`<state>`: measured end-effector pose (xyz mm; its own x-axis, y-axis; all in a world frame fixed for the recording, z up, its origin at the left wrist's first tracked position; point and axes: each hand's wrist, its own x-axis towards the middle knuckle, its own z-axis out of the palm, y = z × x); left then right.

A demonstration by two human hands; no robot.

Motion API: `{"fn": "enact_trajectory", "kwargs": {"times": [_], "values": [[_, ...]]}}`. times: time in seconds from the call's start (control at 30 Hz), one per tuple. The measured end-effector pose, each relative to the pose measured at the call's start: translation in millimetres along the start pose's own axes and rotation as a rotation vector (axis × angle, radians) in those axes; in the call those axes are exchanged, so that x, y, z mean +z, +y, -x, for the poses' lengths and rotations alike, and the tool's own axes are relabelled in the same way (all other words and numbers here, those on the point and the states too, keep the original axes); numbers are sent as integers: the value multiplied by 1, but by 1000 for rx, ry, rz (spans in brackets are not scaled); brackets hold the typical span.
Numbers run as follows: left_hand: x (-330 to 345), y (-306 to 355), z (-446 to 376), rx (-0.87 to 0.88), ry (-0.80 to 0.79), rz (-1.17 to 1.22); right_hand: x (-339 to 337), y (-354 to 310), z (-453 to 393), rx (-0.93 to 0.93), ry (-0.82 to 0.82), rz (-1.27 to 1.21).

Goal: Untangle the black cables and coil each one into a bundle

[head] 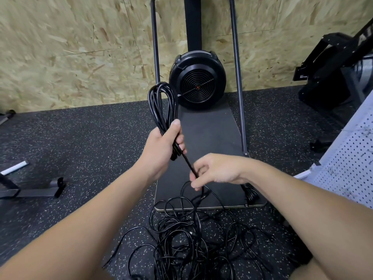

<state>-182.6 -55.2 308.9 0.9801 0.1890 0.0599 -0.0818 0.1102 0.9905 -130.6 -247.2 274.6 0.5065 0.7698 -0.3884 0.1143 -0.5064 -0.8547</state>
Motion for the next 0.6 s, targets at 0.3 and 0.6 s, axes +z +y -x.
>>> {"fn": "enact_trajectory", "kwargs": {"times": [0.3,0.6], "values": [[-34,-3,-11,34,172,-219,-24,-24,16,71,262,408],[-31,-13,5,-133,-164,-580,-11,-47,27,-213,296,387]]}}
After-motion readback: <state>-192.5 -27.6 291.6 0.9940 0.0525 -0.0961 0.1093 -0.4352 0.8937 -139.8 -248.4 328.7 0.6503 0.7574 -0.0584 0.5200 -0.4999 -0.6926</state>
